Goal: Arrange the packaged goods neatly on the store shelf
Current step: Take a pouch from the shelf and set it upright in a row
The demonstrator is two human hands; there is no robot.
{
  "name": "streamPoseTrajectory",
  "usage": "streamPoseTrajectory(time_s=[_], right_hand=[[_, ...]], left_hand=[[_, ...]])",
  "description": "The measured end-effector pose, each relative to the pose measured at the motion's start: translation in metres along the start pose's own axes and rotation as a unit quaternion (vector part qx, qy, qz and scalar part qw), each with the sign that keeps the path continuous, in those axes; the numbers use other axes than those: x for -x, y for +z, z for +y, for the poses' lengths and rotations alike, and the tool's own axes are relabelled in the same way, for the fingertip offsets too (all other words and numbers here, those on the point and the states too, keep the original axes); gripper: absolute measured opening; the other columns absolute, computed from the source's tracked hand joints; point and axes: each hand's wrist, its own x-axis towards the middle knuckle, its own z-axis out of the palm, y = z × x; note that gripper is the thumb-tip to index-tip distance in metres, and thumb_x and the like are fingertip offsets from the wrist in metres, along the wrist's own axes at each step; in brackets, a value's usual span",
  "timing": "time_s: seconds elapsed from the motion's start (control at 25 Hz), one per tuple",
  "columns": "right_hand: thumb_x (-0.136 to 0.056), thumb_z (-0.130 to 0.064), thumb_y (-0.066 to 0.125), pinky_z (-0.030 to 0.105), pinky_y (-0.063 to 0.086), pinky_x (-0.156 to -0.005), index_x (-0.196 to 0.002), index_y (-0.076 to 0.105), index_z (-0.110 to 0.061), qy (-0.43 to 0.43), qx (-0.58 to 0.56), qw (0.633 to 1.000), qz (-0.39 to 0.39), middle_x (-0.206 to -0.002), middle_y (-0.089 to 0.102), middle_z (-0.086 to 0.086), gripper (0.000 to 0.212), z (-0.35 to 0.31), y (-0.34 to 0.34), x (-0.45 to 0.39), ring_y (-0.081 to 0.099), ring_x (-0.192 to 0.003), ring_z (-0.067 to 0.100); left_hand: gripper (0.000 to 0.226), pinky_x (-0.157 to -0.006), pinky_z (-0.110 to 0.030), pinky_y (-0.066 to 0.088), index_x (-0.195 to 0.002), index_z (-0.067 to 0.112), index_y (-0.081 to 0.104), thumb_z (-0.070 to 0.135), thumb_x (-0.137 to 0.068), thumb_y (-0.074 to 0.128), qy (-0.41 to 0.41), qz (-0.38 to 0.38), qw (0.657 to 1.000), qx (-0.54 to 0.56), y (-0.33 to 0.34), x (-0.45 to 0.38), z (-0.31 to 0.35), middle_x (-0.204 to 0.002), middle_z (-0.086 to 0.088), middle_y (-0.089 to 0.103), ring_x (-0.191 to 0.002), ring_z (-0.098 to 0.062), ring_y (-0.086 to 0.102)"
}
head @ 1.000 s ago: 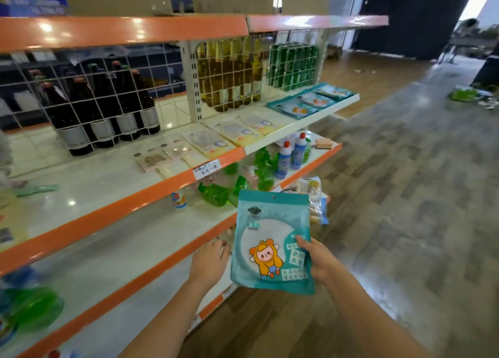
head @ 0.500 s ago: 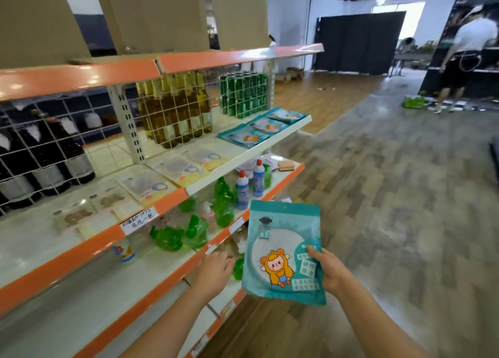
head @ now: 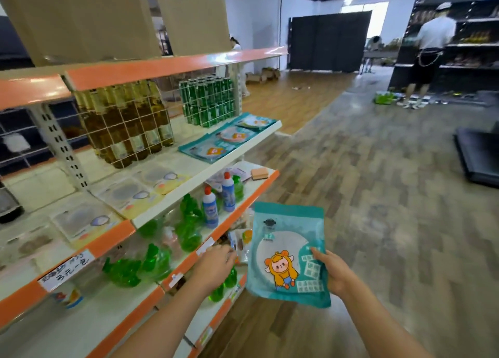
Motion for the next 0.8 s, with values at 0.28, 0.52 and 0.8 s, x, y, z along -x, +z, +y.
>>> streamPoseTrajectory(time_s=[0.28,0.52,0.8], right_hand=[[-0.097,-0.013,0.047,0.036,0.048,-0.061,-0.092,0.052,-0.004,-0.03,-0.033,0.998,0.04,-0.077,0.06,0.011,0.011,-0.059,-0.015,-0.052,0.058,-0.065,0.024],[-0.097,-0.014,0.048,0.035,0.048,-0.063,-0.09,0.052,-0.007,-0.082,-0.057,0.993,0.059,-0.08,0.061,0.009,0.011,-0.136,-0.01,-0.104,0.059,-0.07,0.023],[-0.095,-0.017,0.051,0.033,0.052,-0.065,-0.089,0.053,-0.01,-0.117,-0.075,0.988,0.073,-0.065,0.068,0.002,0.01,-0.185,-0.018,-0.152,0.065,-0.061,0.018]], left_hand=[[0.031,-0.083,-0.036,0.044,-0.107,0.018,0.062,0.034,-0.099,0.038,0.073,0.01,0.997,0.01,-0.002,-0.1,0.038,-0.112,-0.006,0.064,-0.105,-0.024,0.058],[0.032,-0.082,-0.04,0.049,-0.105,0.013,0.063,0.032,-0.099,0.037,0.09,0.008,0.994,0.06,-0.019,-0.194,0.056,-0.102,-0.008,0.067,-0.098,-0.026,0.06],[0.033,-0.086,-0.042,0.051,-0.11,0.016,0.061,0.036,-0.099,0.037,0.085,-0.022,0.99,0.11,-0.013,-0.275,0.082,-0.106,-0.007,0.066,-0.096,-0.025,0.061]])
